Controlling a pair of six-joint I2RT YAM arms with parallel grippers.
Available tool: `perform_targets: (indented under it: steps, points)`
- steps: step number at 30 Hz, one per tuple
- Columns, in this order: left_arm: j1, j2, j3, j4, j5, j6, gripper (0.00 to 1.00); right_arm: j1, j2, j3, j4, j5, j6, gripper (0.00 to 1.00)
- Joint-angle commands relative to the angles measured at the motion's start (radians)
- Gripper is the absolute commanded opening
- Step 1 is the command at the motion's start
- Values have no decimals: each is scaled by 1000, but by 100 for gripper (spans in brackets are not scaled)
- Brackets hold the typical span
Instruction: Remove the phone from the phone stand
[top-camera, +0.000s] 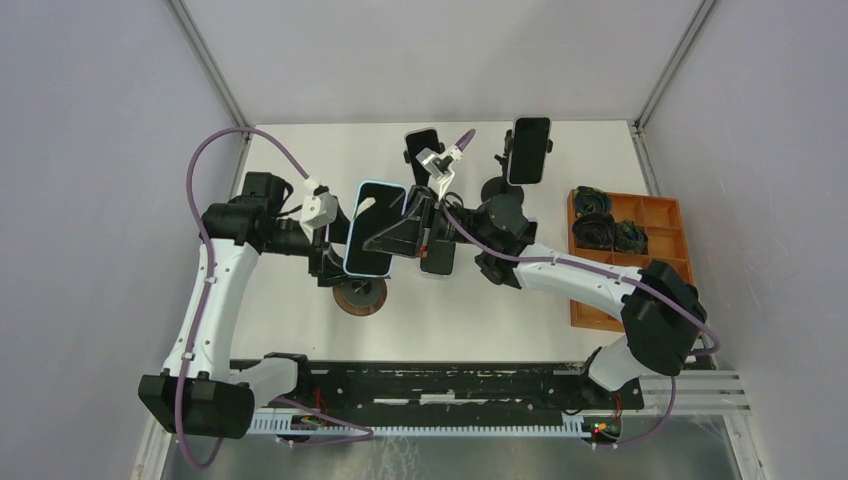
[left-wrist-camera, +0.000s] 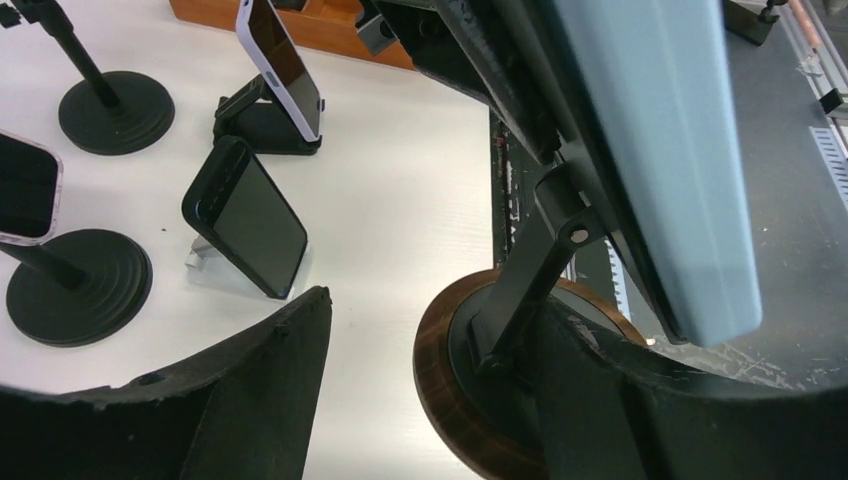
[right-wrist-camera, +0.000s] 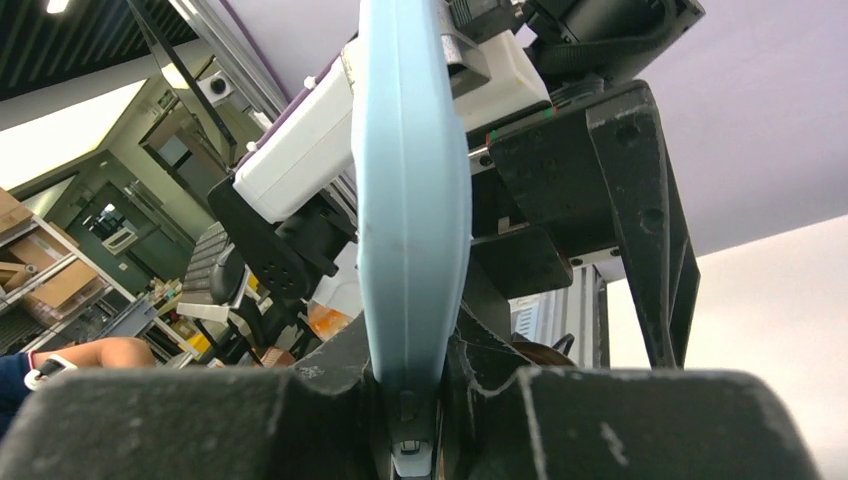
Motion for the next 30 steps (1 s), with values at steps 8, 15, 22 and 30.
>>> perform_targets:
  steps: [8, 15, 22, 30]
  points:
    - [-3, -18, -10, -88, 85, 176, 57, 27, -9, 81, 228, 56, 60, 0]
    - [-4, -15, -1, -125, 131, 272, 31, 40, -7, 69, 214, 66, 49, 0]
    - [-2, -29, -23, -125, 96, 329, 2, 27, -30, 60, 135, 76, 4, 10]
    - [-2, -36, -27, -125, 80, 338, 2, -18, -46, 29, 113, 103, 28, 22]
